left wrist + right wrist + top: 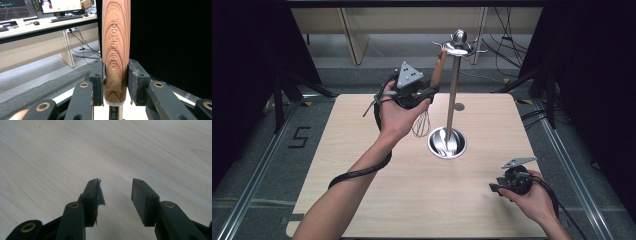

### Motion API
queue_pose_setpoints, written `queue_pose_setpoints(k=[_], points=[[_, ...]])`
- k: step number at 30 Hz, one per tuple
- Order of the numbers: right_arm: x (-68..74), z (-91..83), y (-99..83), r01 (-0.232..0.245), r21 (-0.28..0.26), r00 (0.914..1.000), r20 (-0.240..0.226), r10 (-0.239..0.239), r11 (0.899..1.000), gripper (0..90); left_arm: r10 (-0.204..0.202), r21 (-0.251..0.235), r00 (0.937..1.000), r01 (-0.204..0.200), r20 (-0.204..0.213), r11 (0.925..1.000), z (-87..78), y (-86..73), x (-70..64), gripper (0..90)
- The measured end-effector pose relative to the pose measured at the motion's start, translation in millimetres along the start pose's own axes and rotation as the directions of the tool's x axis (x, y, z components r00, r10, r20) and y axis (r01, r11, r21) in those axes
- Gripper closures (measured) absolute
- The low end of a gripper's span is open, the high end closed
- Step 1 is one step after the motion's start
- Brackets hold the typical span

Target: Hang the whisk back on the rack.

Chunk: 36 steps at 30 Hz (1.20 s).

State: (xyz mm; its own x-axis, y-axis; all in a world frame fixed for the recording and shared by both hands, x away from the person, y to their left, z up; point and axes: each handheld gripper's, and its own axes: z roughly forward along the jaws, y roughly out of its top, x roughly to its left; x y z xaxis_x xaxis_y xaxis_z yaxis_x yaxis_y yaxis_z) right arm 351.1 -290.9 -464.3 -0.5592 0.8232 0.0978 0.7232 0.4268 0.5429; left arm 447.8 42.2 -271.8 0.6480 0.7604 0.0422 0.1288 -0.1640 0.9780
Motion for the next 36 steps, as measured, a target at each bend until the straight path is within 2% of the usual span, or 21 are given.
queue_pose_setpoints(k=[7, 9, 36], points=[[0.2, -0.3, 0.0, 0.006, 0.0, 1.0, 0.001, -0.006, 1.0, 58.3, 0.003, 0.008, 1.0, -0.003, -0.003, 1.0, 2.2, -1.3, -0.1, 68.0], [2.0, -0.6, -0.2, -0.011, 0.003, 0.9999, -0.001, 0.011, 1.0, 58.3, 0.001, 0.008, 1.0, -0.001, -0.003, 1.0, 2.8, -1.3, -0.4, 68.0], [1.5, -0.3, -0.3, -0.005, 0.004, 1.0, -0.005, 0.005, 1.0, 58.3, -0.005, 0.023, 1.0, 0.005, 0.005, 0.9997, 5.8, -1.0, 0.2, 67.8]])
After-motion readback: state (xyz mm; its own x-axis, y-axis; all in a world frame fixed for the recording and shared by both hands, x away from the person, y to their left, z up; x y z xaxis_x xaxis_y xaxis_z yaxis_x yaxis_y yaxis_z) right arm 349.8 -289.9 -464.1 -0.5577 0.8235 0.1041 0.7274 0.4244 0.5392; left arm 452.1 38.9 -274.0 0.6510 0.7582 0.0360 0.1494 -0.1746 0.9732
